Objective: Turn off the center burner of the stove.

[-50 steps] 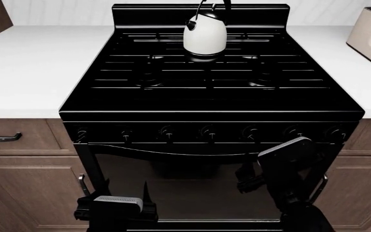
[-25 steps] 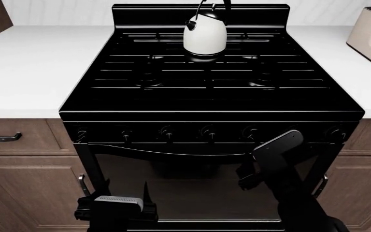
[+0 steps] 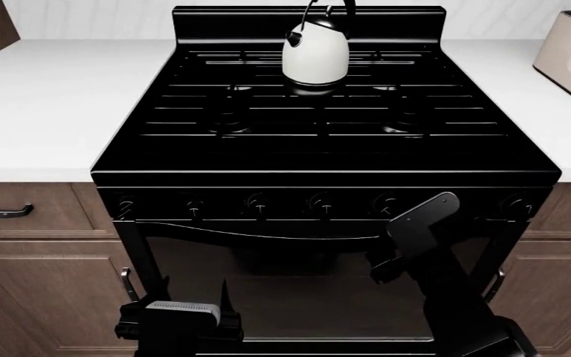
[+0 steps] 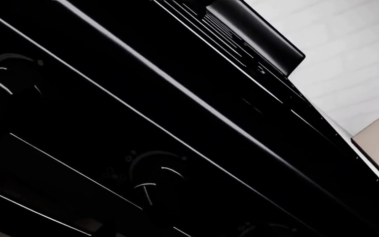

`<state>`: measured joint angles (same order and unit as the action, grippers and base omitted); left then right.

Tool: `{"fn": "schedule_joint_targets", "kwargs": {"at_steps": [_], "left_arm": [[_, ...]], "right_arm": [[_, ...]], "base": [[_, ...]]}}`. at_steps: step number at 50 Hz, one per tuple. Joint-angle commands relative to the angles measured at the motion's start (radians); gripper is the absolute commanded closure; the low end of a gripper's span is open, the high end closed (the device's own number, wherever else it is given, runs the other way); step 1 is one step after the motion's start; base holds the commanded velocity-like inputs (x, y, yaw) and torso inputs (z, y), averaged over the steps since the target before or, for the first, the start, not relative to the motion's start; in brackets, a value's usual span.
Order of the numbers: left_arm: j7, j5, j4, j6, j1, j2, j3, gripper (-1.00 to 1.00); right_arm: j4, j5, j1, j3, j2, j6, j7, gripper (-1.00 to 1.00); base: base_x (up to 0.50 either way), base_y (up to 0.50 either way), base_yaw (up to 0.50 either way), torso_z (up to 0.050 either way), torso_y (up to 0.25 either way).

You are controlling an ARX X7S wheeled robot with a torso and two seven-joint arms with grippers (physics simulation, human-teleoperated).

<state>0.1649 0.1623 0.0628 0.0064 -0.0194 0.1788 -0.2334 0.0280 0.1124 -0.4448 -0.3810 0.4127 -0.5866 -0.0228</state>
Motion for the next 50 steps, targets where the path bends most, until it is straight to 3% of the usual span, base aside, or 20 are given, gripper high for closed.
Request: {"fn": "schedule_joint_targets", "kwargs": {"at_steps": [1, 50], "left_arm": [[0.005, 0.006, 0.003, 0.0, -0.002, 0.004, -0.006, -1.0], [0.024, 0.028, 0.009, 0.003, -0.01, 0.021, -0.028, -1.0]], "right_arm": [[-0.01, 0.012, -0.007, -0.015, 0.001, -0.001, -0.004, -1.0], [-0.135, 0.043, -0.073, -0.099, 0.015, 0.048, 0.037, -1.0]], "base": [[0.0, 0.0, 0.0, 0.0, 0.0], [0.0, 0.0, 0.0, 0.0, 0.0]]}}
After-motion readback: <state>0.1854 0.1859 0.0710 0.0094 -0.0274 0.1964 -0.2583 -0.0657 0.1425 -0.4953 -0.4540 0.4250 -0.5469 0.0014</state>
